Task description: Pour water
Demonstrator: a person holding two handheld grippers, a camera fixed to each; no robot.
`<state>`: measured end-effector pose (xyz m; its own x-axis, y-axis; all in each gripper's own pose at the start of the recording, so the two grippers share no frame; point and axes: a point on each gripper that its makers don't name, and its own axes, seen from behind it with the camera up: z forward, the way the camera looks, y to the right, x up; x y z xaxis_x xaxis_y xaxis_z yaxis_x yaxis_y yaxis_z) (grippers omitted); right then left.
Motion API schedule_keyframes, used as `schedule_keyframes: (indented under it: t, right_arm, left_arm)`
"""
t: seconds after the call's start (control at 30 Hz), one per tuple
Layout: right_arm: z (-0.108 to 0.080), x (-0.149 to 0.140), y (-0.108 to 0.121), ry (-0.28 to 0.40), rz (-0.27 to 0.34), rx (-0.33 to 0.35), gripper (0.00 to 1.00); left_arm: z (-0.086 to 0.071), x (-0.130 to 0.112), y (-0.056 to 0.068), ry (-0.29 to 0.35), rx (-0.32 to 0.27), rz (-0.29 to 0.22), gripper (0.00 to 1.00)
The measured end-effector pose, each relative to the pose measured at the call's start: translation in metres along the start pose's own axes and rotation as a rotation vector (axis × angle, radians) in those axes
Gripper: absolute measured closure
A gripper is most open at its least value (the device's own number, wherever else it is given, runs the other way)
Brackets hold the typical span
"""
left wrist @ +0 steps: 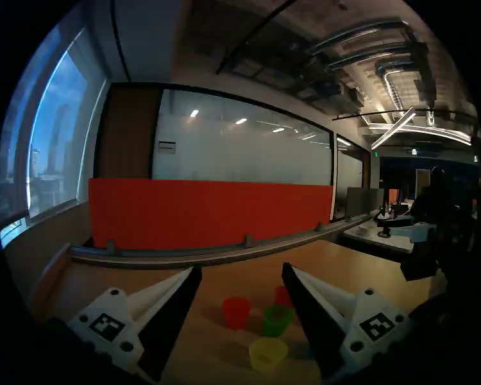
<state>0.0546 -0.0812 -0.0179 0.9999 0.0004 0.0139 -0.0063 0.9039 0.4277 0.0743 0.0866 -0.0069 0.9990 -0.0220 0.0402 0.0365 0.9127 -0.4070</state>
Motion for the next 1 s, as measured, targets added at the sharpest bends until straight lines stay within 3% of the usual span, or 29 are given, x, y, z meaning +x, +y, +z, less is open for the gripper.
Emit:
schedule_keyframes:
  t: [0.37, 0.77, 1.0]
  right_arm:
    - [0.002, -0.004, -0.022, -0.031, -0.011, 0.1, 0.01]
    - [0.003, -0.039, -0.044, -0.174, -0.079, 0.198, 0.0]
    - [0.0, -0.052, -0.051, -0.213, -0.105, 0.228, 0.01]
  left_arm:
    - [0.003, -0.006, 0.011, -0.021, -0.079, -0.027, 0.07]
    - [-0.001, -0.041, 0.027, -0.135, -0.175, 0.037, 0.07]
    - [-0.003, -0.055, 0.037, -0.168, -0.216, 0.04, 0.07]
